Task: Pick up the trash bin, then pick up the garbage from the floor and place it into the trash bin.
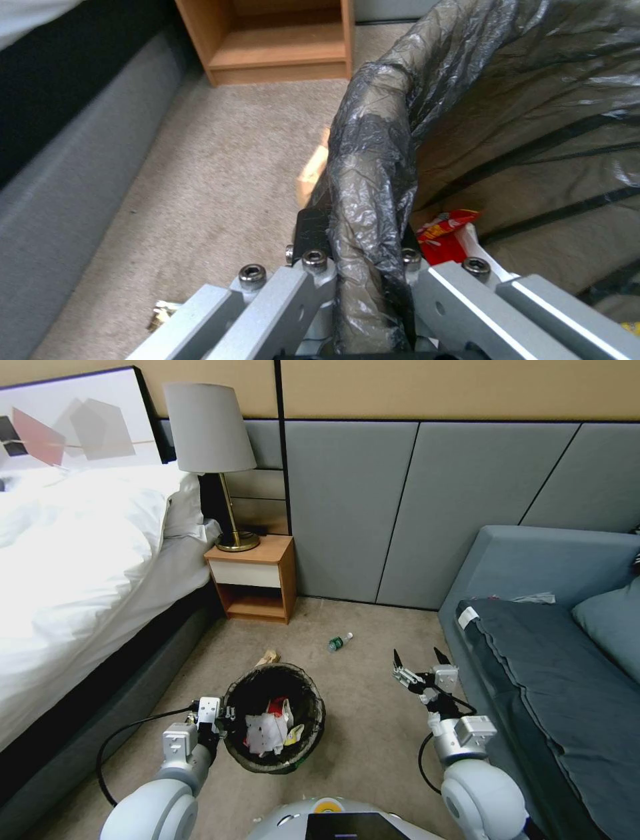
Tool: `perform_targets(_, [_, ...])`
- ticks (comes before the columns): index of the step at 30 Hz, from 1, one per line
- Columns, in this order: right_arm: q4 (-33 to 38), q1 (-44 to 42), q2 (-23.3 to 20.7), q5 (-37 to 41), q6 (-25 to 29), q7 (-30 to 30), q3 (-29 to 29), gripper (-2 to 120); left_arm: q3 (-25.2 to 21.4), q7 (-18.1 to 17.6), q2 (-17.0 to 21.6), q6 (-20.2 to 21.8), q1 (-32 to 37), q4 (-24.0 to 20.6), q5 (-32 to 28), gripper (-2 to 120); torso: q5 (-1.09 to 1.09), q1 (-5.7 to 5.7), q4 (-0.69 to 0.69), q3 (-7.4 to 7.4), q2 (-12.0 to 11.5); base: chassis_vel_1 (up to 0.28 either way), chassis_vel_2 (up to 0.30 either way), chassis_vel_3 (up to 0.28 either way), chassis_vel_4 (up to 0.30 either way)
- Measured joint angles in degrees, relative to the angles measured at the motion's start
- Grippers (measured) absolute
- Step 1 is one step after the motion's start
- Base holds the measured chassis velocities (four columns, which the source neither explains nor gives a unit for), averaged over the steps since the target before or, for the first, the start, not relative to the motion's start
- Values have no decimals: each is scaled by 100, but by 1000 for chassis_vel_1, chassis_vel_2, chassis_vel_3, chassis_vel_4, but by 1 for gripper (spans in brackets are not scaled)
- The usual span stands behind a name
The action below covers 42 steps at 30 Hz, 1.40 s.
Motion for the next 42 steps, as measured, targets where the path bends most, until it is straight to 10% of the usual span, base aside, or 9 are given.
perform_targets(42, [-37,-161,485,-385,132,-1,84,100,30,40,130,106,-129,0,-163,1,0,0,0,0,0,0,0,0,0])
